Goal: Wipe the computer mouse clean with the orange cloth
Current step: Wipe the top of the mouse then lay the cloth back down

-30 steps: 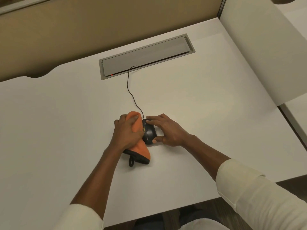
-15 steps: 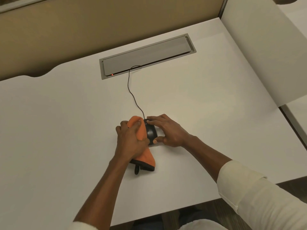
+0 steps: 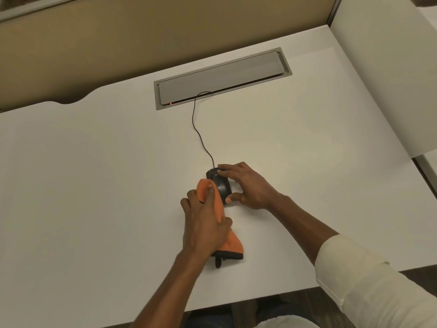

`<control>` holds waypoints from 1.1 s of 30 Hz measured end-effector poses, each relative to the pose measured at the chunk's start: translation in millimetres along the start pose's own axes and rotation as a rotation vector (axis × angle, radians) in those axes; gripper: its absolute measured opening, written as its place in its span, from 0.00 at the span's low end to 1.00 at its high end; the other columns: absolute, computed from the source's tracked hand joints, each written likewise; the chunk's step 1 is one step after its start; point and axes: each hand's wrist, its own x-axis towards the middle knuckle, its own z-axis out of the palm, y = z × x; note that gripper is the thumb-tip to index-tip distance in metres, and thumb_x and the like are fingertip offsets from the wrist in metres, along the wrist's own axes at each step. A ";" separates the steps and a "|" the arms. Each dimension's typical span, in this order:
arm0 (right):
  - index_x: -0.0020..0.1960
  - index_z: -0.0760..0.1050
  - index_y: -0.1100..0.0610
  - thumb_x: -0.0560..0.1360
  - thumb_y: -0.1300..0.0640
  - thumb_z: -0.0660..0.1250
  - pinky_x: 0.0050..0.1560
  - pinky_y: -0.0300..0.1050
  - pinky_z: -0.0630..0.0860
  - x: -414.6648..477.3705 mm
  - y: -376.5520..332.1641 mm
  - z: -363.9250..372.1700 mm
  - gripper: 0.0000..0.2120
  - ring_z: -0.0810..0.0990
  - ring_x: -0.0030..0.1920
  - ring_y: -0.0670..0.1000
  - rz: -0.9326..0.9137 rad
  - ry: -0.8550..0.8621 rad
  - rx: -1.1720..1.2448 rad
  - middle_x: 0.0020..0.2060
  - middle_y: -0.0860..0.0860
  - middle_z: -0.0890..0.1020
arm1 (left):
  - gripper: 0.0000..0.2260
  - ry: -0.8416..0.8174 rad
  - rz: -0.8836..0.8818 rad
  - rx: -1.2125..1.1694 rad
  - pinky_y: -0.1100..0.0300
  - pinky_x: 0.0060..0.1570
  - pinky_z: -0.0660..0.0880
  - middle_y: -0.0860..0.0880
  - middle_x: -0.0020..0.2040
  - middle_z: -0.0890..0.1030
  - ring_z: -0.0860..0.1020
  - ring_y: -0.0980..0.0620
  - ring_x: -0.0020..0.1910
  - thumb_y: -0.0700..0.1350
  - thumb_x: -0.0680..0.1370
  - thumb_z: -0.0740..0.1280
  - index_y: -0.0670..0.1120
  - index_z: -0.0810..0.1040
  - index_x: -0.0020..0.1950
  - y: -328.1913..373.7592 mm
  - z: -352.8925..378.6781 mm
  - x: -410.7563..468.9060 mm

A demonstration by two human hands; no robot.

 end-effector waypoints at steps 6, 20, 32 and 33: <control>0.78 0.70 0.52 0.71 0.43 0.78 0.61 0.57 0.79 2.4 2.2 -2.3 0.39 0.69 0.71 0.52 -0.002 -0.008 0.003 0.79 0.46 0.69 | 0.36 0.007 0.038 0.016 0.50 0.64 0.73 0.45 0.71 0.64 0.63 0.42 0.69 0.53 0.72 0.74 0.54 0.67 0.79 -2.1 -18.9 45.7; 0.79 0.69 0.48 0.71 0.47 0.78 0.55 0.54 0.79 0.8 -3.9 -4.3 0.39 0.67 0.71 0.51 0.013 -0.022 -0.025 0.79 0.42 0.69 | 0.32 -0.023 0.202 0.292 0.52 0.46 0.78 0.46 0.68 0.65 0.63 0.42 0.67 0.49 0.72 0.71 0.53 0.67 0.75 -3.7 -30.1 63.4; 0.80 0.67 0.46 0.72 0.46 0.77 0.49 0.45 0.70 1.2 -8.5 -7.0 0.39 0.66 0.72 0.50 0.014 -0.042 -0.104 0.79 0.40 0.67 | 0.27 -0.029 0.078 0.243 0.55 0.44 0.73 0.46 0.66 0.65 0.63 0.42 0.67 0.48 0.72 0.73 0.51 0.71 0.70 9.4 -29.1 59.7; 0.80 0.67 0.46 0.72 0.47 0.77 0.49 0.46 0.70 1.0 -8.9 -7.4 0.39 0.66 0.72 0.50 0.019 -0.045 -0.105 0.79 0.40 0.67 | 0.27 -0.040 0.077 0.245 0.53 0.45 0.74 0.46 0.66 0.66 0.63 0.42 0.67 0.48 0.72 0.73 0.51 0.72 0.70 7.5 -32.6 68.1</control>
